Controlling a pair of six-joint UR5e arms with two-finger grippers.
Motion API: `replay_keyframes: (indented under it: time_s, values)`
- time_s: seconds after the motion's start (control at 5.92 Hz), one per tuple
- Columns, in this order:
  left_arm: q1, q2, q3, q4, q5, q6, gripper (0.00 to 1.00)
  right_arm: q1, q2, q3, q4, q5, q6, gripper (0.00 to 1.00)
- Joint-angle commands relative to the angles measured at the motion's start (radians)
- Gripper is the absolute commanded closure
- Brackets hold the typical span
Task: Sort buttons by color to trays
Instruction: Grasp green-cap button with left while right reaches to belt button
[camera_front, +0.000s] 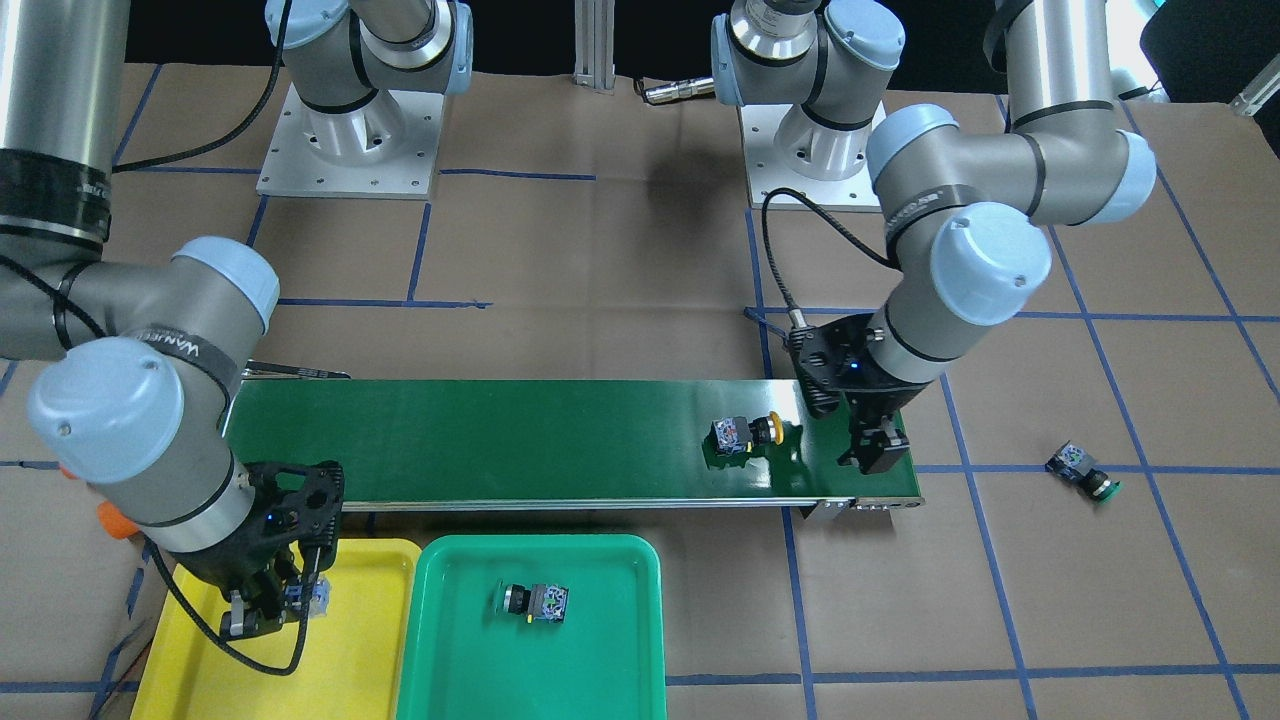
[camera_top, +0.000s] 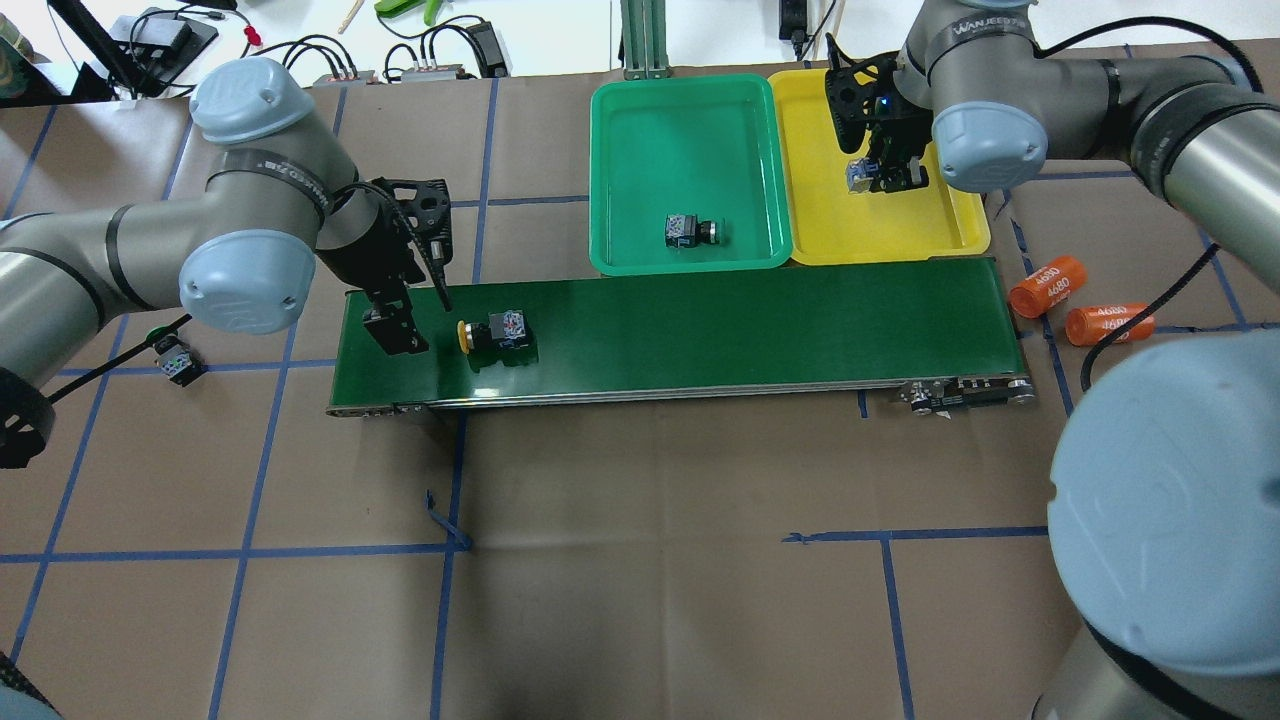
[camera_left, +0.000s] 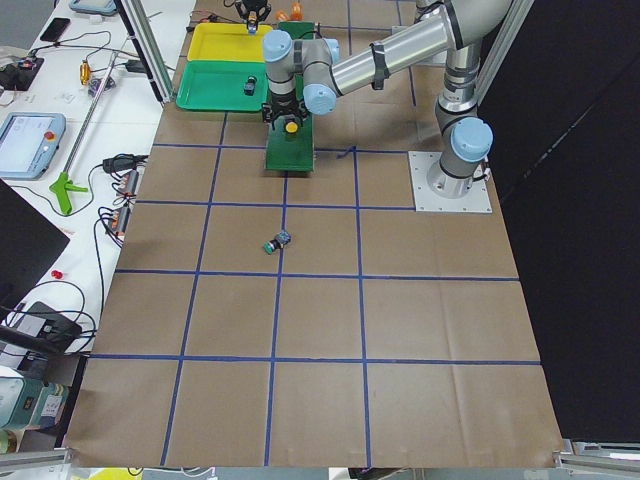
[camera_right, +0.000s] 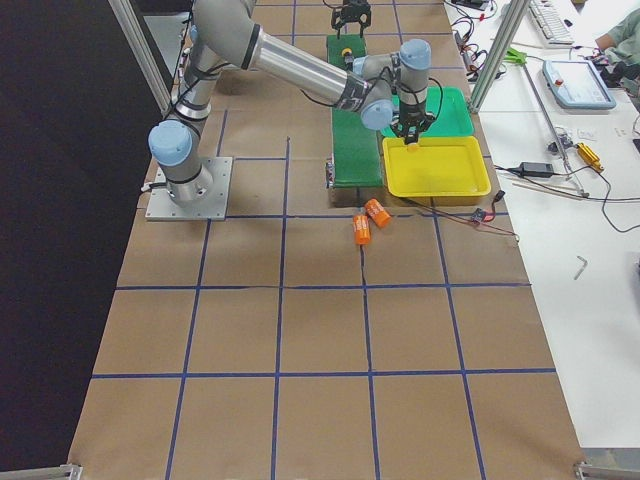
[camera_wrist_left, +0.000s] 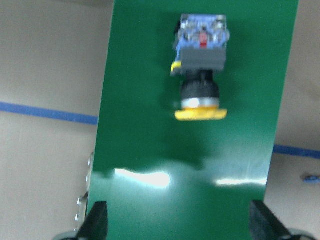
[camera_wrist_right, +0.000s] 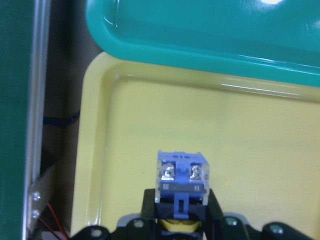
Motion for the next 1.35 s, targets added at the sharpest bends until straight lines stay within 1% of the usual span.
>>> replay_keyframes:
  time_s: [0.0, 0.17, 0.34, 0.51, 0.68, 0.84, 1.01, 1.18]
  values:
    - [0.192, -0.015, 0.021, -0.039, 0.051, 0.336, 0.03, -0.019, 0.070, -0.023, -0.007, 0.037, -0.009, 0.29]
    - [0.251, -0.032, 0.024, -0.018, 0.079, 0.496, 0.03, -0.019, 0.060, -0.037, 0.003, 0.029, 0.006, 0.00]
    - [0.306, -0.067, 0.035, 0.072, 0.111, 0.664, 0.03, -0.018, -0.009, -0.035, 0.046, 0.025, 0.020, 0.00]
    - [0.387, -0.142, 0.043, 0.115, 0.112, 0.791, 0.03, -0.004, -0.113, -0.029, 0.206, 0.022, 0.055, 0.00]
    - [0.414, -0.188, 0.060, 0.184, 0.112, 0.894, 0.03, 0.032, -0.200, -0.025, 0.332, 0.026, 0.139, 0.00]
    - [0.445, -0.214, 0.058, 0.198, 0.112, 0.962, 0.03, 0.118, -0.251, -0.009, 0.402, 0.026, 0.260, 0.00]
    - [0.460, -0.230, 0.061, 0.198, 0.112, 1.006, 0.03, 0.213, -0.287, 0.030, 0.401, 0.023, 0.372, 0.00]
    - [0.462, -0.253, 0.061, 0.217, 0.101, 1.023, 0.04, 0.258, -0.299, 0.070, 0.384, 0.025, 0.435, 0.00]
